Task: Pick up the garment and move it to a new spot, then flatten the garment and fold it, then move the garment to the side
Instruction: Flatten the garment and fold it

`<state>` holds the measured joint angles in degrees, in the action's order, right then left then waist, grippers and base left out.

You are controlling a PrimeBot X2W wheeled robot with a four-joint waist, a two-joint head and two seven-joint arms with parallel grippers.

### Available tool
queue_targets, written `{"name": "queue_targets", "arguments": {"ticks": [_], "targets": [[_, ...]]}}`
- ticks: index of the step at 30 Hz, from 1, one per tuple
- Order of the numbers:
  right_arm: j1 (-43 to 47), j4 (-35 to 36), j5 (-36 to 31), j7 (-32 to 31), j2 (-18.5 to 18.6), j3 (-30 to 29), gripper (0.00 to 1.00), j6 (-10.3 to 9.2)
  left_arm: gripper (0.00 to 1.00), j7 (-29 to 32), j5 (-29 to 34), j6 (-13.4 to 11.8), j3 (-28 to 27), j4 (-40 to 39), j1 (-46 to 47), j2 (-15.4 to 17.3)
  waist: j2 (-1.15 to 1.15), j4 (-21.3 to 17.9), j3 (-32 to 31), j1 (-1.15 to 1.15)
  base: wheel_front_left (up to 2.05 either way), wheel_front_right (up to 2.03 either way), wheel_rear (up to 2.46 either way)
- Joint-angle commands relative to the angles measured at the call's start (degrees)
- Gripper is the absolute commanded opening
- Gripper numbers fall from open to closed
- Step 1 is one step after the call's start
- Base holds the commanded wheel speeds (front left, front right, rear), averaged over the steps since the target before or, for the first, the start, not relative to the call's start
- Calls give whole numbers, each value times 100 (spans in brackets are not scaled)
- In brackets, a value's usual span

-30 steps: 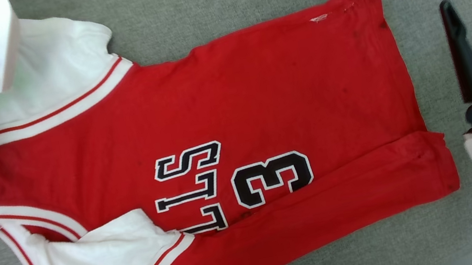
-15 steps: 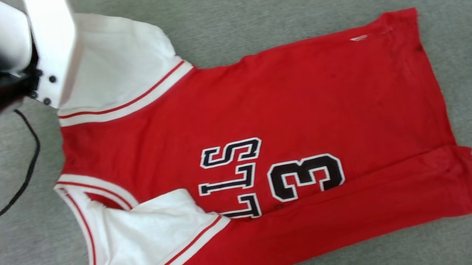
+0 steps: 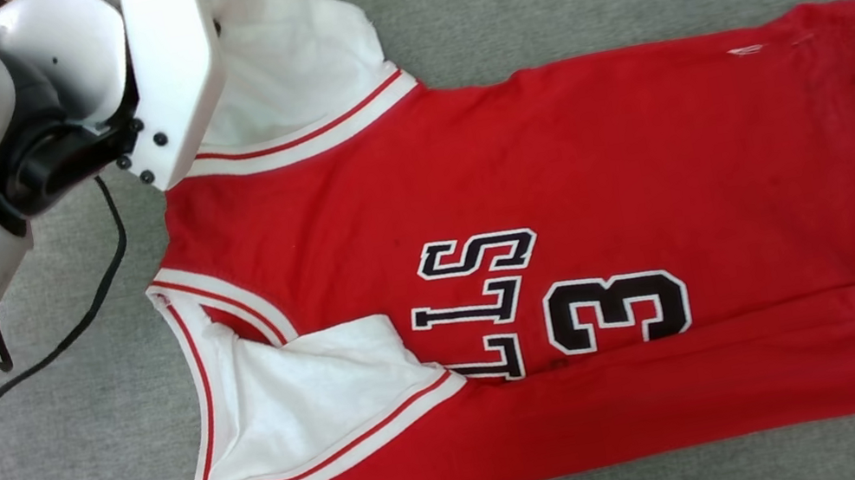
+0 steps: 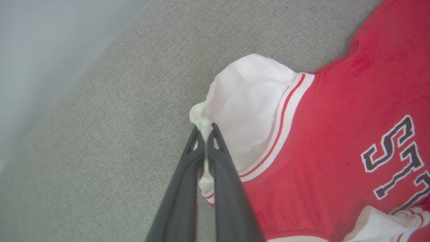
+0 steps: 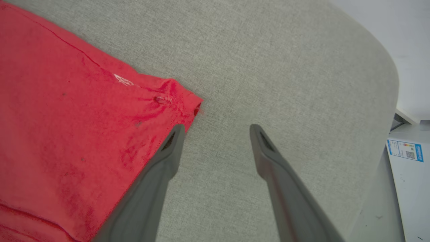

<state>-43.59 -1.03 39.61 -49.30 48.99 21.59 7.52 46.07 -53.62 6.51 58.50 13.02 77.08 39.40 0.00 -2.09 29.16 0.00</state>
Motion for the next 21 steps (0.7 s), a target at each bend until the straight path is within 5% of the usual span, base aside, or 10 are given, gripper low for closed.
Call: {"name": "queue_targets", "arguments": {"ticks": [1, 10, 18, 19, 20, 21], "targets": [[-156, -104, 174, -199, 2, 94, 100, -7, 0, -38, 38, 8, 2, -40, 102, -34, 0, 124, 140, 0, 0, 0, 0], [-668, -759, 214, -362, -307, 720, 100, -6, 0, -206, 129, 44, 49, -149, 279, -92, 0, 371, 543, 0, 0, 0, 0], [-191, -1309, 385, -250, -496, 1731, 100, 6, 0, -347, 124, 65, 127, -204, 205, -40, 0, 415, 602, 0, 0, 0, 0], [-218, -1324, 400, -146, -514, 1785, 20, 6, 0, -358, 118, 68, 140, -191, 180, -19, 0, 394, 577, 0, 0, 0, 0], [-278, -1336, 418, -25, -512, 1807, 0, 7, 0, -373, 108, 71, 147, -183, 158, 2, 0, 372, 554, 0, 0, 0, 0], [-345, -1357, 432, 92, -509, 1809, 0, 5, 0, -397, 96, 72, 147, -166, 127, 22, 0, 345, 514, 0, 0, 0, 0]]}}
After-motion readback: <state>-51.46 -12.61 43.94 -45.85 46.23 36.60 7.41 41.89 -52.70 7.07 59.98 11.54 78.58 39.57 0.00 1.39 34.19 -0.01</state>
